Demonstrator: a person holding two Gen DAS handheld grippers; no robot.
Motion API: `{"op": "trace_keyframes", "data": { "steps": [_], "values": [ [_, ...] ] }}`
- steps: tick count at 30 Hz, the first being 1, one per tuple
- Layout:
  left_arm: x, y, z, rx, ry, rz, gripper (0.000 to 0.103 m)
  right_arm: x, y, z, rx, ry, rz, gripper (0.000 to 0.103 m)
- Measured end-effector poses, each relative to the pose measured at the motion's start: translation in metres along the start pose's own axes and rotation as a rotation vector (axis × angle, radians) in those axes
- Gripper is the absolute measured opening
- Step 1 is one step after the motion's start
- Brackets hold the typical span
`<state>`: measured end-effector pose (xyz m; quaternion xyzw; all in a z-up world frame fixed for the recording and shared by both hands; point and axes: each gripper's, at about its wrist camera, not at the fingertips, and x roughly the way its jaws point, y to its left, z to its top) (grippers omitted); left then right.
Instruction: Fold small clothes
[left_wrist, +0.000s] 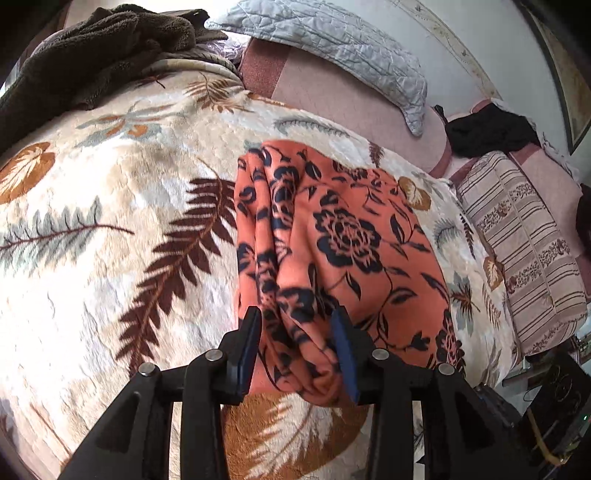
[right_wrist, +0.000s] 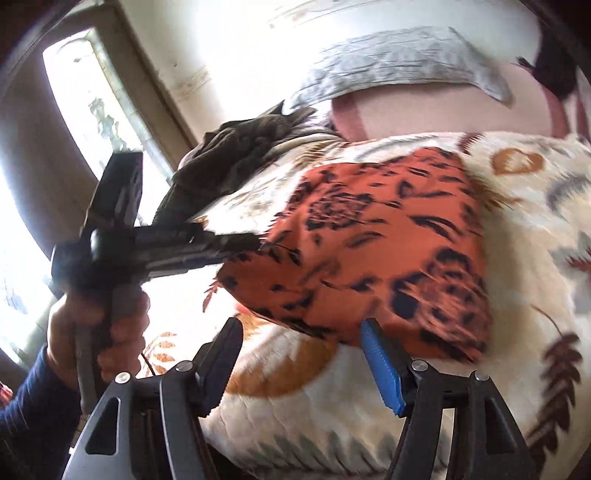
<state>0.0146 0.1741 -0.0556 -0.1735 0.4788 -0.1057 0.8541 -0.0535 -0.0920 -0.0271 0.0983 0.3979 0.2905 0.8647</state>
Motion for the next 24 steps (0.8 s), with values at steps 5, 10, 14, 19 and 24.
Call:
{"op": "trace_keyframes", "data": {
  "steps": [5,10,14,19,24],
  "values": [
    [-0.003,0.004,0.001,-0.046,-0.034,0.061,0.01,-0.028,-0.039,-0.003,0.101,-0.005,-0.026,0.07],
    [0.019,0.014,-0.003,-0.02,0.01,0.163,0.008,-0.04,-0.059,0.002,0.132,-0.033,-0.026,0.07],
    [0.015,0.006,-0.005,0.014,-0.028,0.195,0.01,-0.031,-0.075,0.013,0.187,-0.01,0.023,0.078],
    [-0.002,-0.007,-0.006,0.049,-0.052,0.249,0.012,-0.036,-0.096,0.029,0.276,-0.038,0.093,0.087],
    [-0.039,-0.048,0.007,0.136,-0.197,0.225,0.027,-0.016,-0.148,0.051,0.47,-0.002,0.209,0.088]
  ]
}}
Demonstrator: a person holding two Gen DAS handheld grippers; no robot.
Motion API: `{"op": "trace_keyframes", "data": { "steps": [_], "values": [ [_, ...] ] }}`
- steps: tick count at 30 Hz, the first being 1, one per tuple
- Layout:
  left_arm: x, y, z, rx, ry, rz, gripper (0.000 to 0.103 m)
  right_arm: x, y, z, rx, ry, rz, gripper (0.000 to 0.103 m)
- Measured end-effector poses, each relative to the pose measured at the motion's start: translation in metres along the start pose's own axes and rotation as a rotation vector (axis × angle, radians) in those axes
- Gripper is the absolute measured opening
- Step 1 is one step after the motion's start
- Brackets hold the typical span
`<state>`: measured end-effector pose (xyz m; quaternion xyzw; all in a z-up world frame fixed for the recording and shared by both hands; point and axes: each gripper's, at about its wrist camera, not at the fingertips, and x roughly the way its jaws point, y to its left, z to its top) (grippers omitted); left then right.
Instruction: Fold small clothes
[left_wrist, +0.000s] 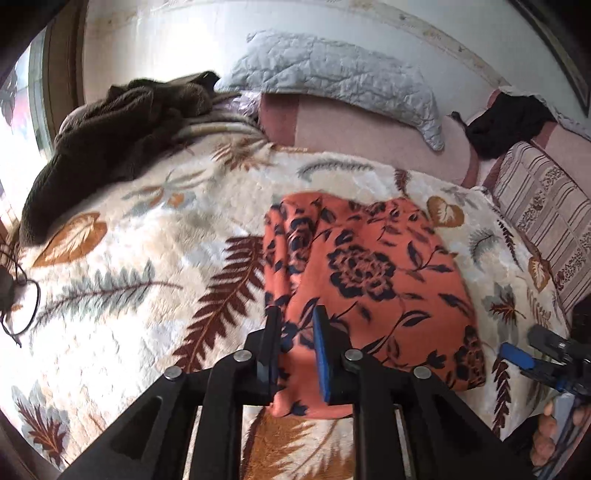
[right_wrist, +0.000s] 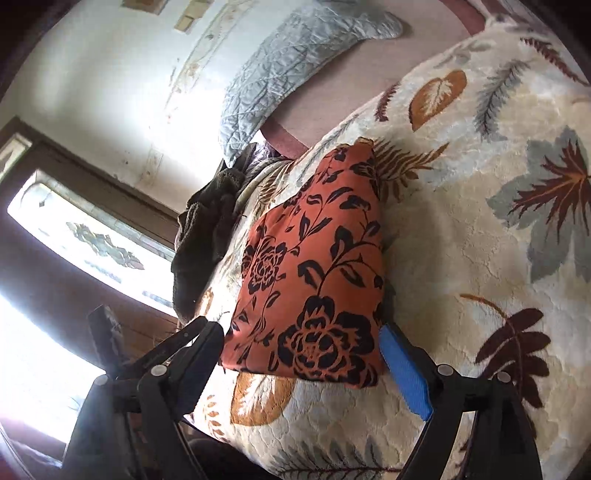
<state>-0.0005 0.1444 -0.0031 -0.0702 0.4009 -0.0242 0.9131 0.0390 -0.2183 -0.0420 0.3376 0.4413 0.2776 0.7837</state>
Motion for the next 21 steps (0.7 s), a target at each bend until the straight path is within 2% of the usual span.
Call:
{"op": "trace_keyframes", "data": {
  "steps": [1,2,4,7,8,10,12,13,14,15,16,17,18,20,21],
  "values": [
    [0.0,-0.01,0.005,0.018,-0.016,-0.025,0.042,0.008,-0.01,0.009,0.043,0.02,0.014,0.088],
    [0.003,-0.019,0.008,0.04,-0.03,-0.042,0.047,0.018,-0.02,0.016,0.093,0.047,0.033,0.088],
    [0.025,-0.033,0.009,0.081,-0.012,-0.023,0.05,0.037,-0.036,0.03,0.185,0.087,0.077,0.089],
    [0.076,-0.028,-0.002,0.056,0.106,0.048,0.049,0.075,-0.049,0.041,0.272,0.196,0.119,0.088],
    [0.087,-0.02,-0.008,0.024,0.123,0.049,0.05,0.087,-0.047,0.043,0.264,0.232,0.093,0.076],
    [0.085,-0.014,-0.011,-0.002,0.093,0.03,0.051,0.092,-0.03,0.046,0.164,0.234,-0.011,0.041],
    [0.084,-0.014,-0.01,0.005,0.088,0.032,0.051,0.081,-0.001,0.042,0.013,0.171,-0.087,0.039],
    [0.086,-0.014,-0.011,0.009,0.087,0.032,0.051,0.082,0.004,0.037,-0.041,0.16,-0.129,0.039],
    [0.088,-0.013,-0.013,0.012,0.086,0.026,0.052,0.092,-0.001,0.031,-0.054,0.195,-0.186,0.042],
    [0.089,-0.013,-0.014,0.014,0.083,0.026,0.052,0.099,-0.013,0.029,-0.018,0.23,-0.202,0.047],
    [0.088,-0.013,-0.014,0.015,0.079,0.028,0.052,0.097,-0.02,0.03,0.036,0.219,-0.148,0.052],
    [0.087,-0.012,-0.014,0.015,0.077,0.026,0.052,0.091,-0.022,0.034,0.074,0.209,-0.099,0.061],
    [0.087,-0.011,-0.014,0.014,0.077,0.022,0.052,0.084,-0.021,0.038,0.089,0.186,-0.071,0.065],
    [0.087,-0.01,-0.013,0.012,0.077,0.019,0.052,0.07,-0.02,0.048,0.103,0.102,-0.04,0.084],
    [0.087,-0.011,-0.013,0.011,0.077,0.019,0.052,0.067,-0.021,0.054,0.115,0.08,-0.028,0.086]
  ]
}}
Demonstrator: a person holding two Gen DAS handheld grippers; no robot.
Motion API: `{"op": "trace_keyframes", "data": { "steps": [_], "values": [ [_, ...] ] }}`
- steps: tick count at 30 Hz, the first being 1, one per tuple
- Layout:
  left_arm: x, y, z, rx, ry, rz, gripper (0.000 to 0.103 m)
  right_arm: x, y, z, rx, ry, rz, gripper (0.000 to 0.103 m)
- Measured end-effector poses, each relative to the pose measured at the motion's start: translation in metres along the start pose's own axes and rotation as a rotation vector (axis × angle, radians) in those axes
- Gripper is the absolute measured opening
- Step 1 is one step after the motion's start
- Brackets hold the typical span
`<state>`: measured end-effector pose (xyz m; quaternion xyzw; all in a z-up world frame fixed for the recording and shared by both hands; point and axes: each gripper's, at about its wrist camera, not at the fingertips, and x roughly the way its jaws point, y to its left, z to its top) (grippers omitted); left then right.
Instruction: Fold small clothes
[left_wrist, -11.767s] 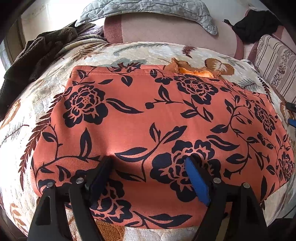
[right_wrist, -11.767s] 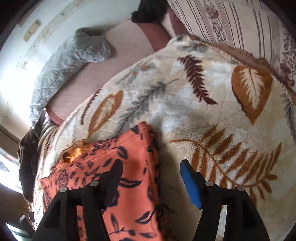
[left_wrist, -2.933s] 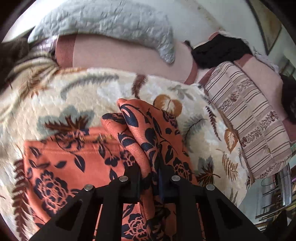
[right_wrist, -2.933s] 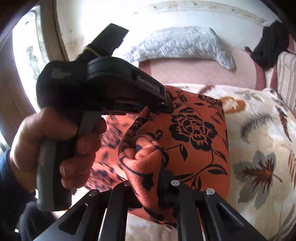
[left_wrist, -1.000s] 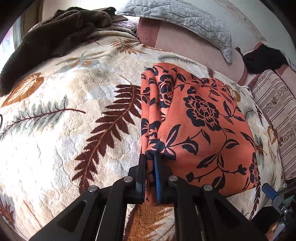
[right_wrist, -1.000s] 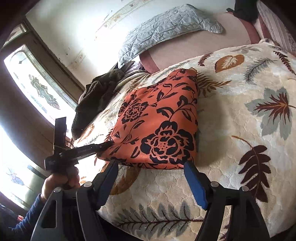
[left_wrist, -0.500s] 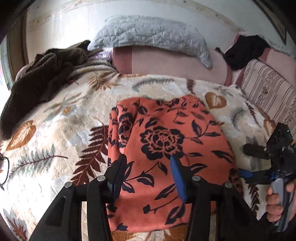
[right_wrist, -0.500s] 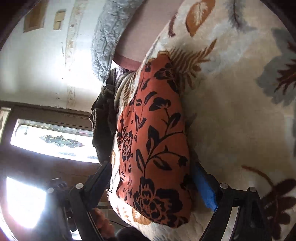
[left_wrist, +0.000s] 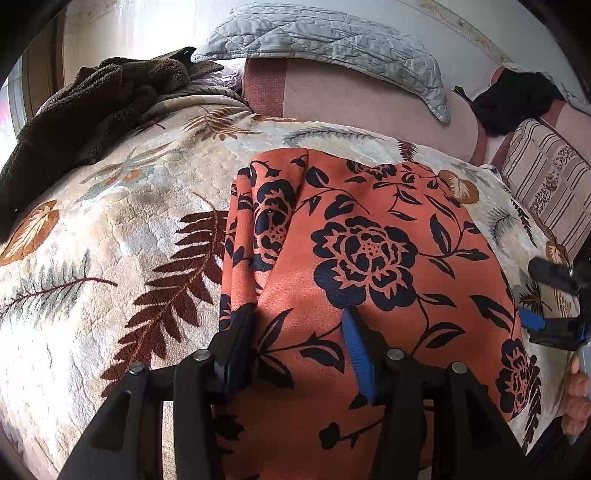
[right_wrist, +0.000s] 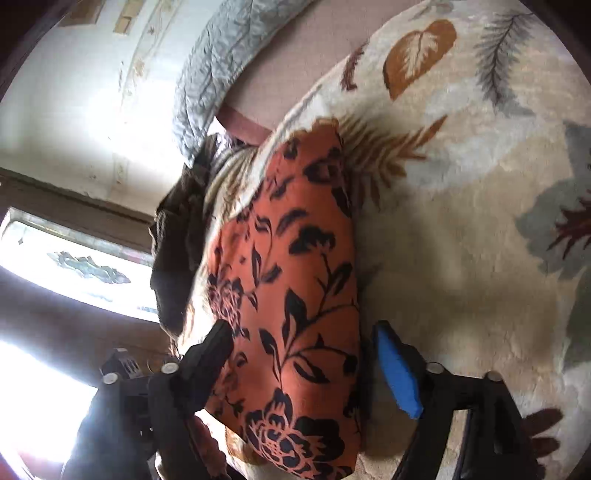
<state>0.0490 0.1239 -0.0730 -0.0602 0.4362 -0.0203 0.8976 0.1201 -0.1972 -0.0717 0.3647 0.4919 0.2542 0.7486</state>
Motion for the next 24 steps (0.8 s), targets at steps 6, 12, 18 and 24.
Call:
{"op": "trace_keyframes", "data": {
  "steps": [6,12,18,24],
  "values": [
    [0.001,0.001,0.0,-0.007,0.001,-0.004,0.052,0.054,-0.011,0.033,0.065,0.122,0.007,0.058],
    [0.001,0.002,0.001,-0.011,0.004,-0.02,0.052,0.059,0.023,0.025,-0.143,0.075,-0.234,0.035],
    [0.001,0.004,0.002,-0.014,0.006,-0.022,0.052,0.038,0.021,0.017,-0.11,0.034,-0.177,0.081],
    [0.0,0.006,0.002,-0.02,0.004,-0.026,0.052,0.034,0.011,-0.019,-0.1,0.112,-0.146,0.059]
  ]
}}
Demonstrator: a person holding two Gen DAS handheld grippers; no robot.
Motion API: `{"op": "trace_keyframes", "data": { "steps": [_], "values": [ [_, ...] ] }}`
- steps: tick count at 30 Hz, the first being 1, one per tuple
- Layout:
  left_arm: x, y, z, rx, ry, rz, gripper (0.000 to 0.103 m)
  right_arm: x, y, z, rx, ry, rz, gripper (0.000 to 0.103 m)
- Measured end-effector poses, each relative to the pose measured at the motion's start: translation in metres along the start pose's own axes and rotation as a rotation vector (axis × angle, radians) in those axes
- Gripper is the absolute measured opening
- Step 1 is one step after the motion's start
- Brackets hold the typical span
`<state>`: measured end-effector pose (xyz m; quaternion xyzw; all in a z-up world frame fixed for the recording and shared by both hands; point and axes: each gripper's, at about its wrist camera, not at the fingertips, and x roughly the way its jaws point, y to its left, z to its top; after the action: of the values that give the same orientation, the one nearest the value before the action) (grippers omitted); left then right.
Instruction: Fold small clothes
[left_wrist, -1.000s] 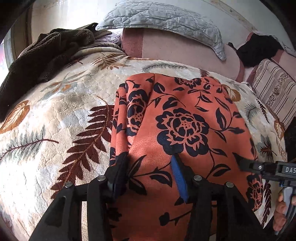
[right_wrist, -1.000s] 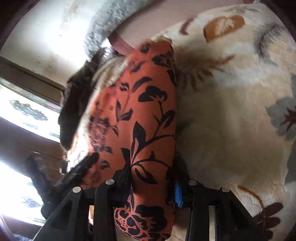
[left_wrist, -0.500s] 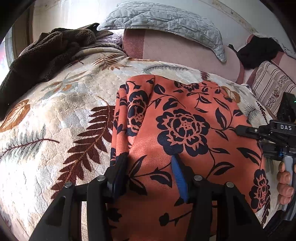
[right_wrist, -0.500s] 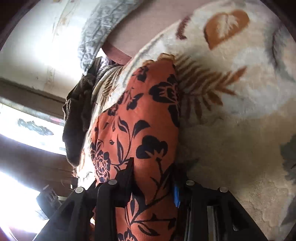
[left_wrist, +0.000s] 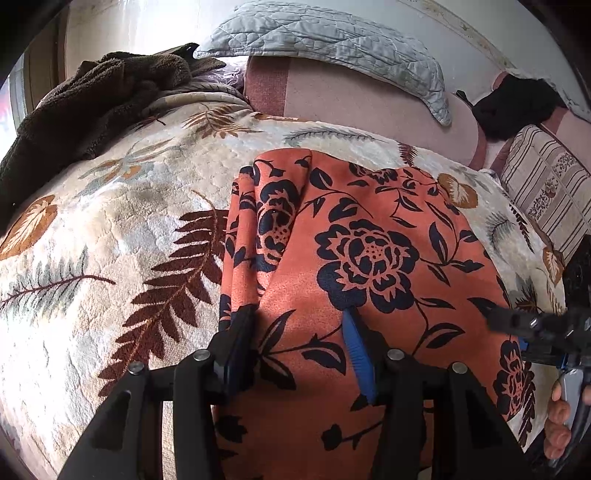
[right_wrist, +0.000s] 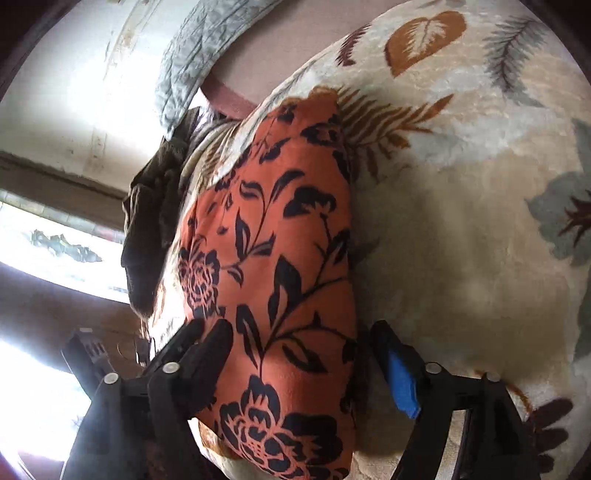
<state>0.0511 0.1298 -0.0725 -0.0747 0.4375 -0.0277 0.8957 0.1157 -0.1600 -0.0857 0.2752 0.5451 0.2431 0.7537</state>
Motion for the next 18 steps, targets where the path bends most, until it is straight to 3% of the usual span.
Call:
{"op": "trace_keyframes", "data": {
  "steps": [1,4,6,7,8,9,10,15,18],
  "values": [
    [-0.002,0.0,0.0,-0.006,-0.003,-0.005,0.051,0.004,0.006,-0.002,-0.043,0.006,-0.047,0.043],
    [-0.028,0.008,-0.002,-0.042,-0.077,-0.006,0.048,0.003,0.011,-0.004,-0.055,-0.02,-0.09,0.043],
    [-0.047,0.016,-0.007,-0.055,-0.117,-0.012,0.048,0.002,0.011,-0.006,-0.063,-0.028,-0.088,0.045],
    [-0.046,0.019,-0.01,-0.056,-0.088,0.012,0.048,0.0,0.009,-0.006,-0.061,-0.028,-0.084,0.051],
    [-0.036,0.022,-0.015,-0.056,-0.011,0.021,0.048,0.0,0.006,-0.006,-0.049,-0.026,-0.079,0.061],
    [-0.02,0.027,-0.023,-0.058,0.087,-0.001,0.049,0.001,0.002,-0.005,-0.027,-0.024,-0.062,0.062],
    [-0.008,0.033,-0.031,-0.084,0.127,-0.029,0.049,0.0,-0.001,-0.004,-0.01,-0.022,-0.041,0.063],
    [-0.034,0.038,-0.014,-0.104,0.007,-0.05,0.048,-0.007,0.0,0.0,-0.024,-0.028,-0.017,0.064],
    [-0.036,0.044,0.006,-0.139,-0.014,-0.166,0.049,-0.013,0.0,0.005,-0.051,-0.042,-0.003,0.069]
  ]
}}
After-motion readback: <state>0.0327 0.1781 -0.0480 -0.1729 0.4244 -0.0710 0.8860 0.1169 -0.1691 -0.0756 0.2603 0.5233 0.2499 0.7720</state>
